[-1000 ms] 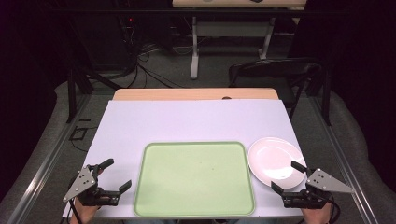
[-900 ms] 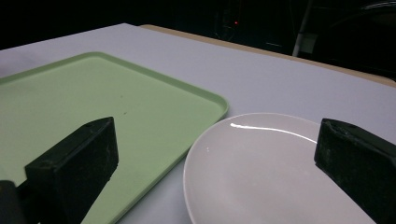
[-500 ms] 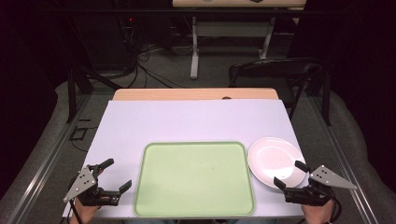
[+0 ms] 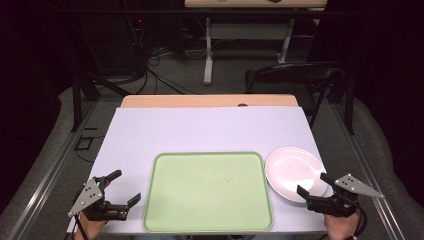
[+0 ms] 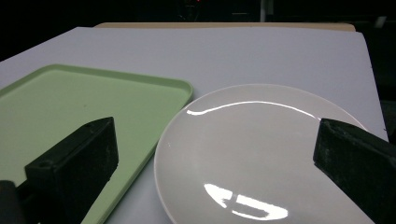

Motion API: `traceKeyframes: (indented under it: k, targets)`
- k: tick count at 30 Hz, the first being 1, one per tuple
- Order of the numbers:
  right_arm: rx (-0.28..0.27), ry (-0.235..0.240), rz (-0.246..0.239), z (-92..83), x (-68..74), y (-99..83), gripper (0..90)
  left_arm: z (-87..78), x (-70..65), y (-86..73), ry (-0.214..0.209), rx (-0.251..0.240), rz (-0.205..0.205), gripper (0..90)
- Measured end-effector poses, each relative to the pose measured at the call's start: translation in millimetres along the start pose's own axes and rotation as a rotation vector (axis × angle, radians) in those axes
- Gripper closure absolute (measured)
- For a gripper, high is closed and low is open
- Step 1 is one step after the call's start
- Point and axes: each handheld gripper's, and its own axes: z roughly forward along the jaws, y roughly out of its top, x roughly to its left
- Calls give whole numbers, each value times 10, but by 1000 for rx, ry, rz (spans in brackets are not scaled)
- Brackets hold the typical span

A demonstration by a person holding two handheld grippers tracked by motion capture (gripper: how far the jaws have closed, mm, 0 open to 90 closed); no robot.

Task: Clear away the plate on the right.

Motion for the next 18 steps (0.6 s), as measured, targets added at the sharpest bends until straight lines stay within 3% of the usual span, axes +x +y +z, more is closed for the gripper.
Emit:
traceKeyframes:
  k: [18]
  targets:
    - [26, -45, 124, 5, -141, -46, 0, -1, 4, -6, 8, 7, 4, 0]
